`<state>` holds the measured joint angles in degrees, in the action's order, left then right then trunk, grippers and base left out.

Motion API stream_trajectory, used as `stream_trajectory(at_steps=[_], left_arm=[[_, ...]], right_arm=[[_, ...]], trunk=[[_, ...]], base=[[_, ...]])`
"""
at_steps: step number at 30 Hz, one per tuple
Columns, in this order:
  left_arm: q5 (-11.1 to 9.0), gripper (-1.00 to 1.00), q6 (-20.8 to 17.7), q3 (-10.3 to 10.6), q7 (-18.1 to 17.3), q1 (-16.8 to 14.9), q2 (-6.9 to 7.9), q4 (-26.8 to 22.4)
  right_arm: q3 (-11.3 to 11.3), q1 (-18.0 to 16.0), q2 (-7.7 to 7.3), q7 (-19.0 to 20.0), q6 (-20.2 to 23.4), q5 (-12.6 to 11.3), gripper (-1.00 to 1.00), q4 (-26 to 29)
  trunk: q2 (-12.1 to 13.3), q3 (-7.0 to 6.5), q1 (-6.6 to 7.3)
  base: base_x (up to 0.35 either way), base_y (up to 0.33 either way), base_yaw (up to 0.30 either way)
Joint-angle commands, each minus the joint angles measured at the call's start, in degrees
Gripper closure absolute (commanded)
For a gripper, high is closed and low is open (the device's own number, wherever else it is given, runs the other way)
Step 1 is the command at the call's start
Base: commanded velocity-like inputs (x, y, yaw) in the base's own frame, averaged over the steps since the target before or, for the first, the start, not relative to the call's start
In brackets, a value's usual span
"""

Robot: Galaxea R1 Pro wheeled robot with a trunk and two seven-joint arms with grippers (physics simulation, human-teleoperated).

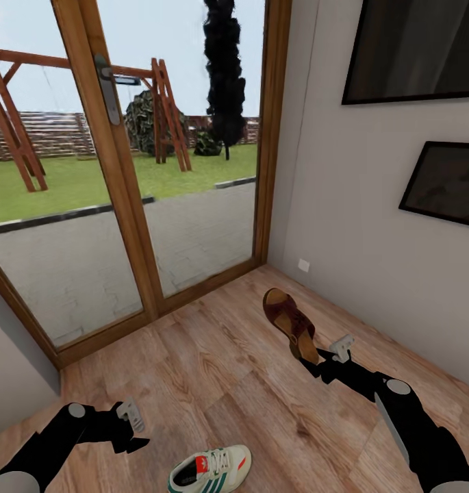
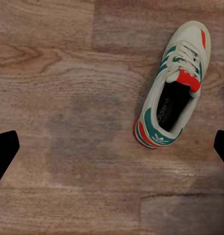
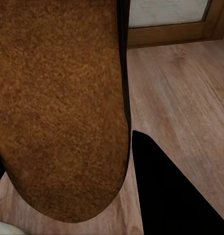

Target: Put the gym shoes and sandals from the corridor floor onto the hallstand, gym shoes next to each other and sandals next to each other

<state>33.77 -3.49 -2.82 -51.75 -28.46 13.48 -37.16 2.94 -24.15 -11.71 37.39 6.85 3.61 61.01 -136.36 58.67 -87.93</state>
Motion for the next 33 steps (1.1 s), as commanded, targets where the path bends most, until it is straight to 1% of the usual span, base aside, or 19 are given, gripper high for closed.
stream_trajectory(at_steps=[1,14,23,33], left_arm=[[0.25,-1.0,-0.37,-0.25,-0.38,-0.02,-0.14,-0.1],[0.04,-1.0,-0.47,-0.34,-0.37,-0.02,-0.29,-0.1],[0.05,-1.0,-0.47,-0.34,-0.37,-0.02,-0.56,-0.1],[-0.02,-1.0,-0.34,-0.43,-0.37,-0.02,-0.64,-0.1]], right_arm=[[0.12,-0.02,0.03,0.31,0.45,0.17,1.0,0.12],[0.08,-0.02,0.04,0.31,0.54,0.1,1.0,0.43],[0.05,-0.02,0.07,0.31,0.54,0.08,1.0,0.43],[0.05,-0.01,0.1,0.31,0.54,0.08,1.0,0.43]], trunk=[[-0.02,0.05,0.01],[-0.02,0.05,0.01],[-0.02,0.05,0.01],[-0.02,0.05,0.01]], base=[[0.0,0.0,0.0],[0.001,0.0,-0.006],[0.131,-0.08,0.0],[0.018,-0.011,0.0]])
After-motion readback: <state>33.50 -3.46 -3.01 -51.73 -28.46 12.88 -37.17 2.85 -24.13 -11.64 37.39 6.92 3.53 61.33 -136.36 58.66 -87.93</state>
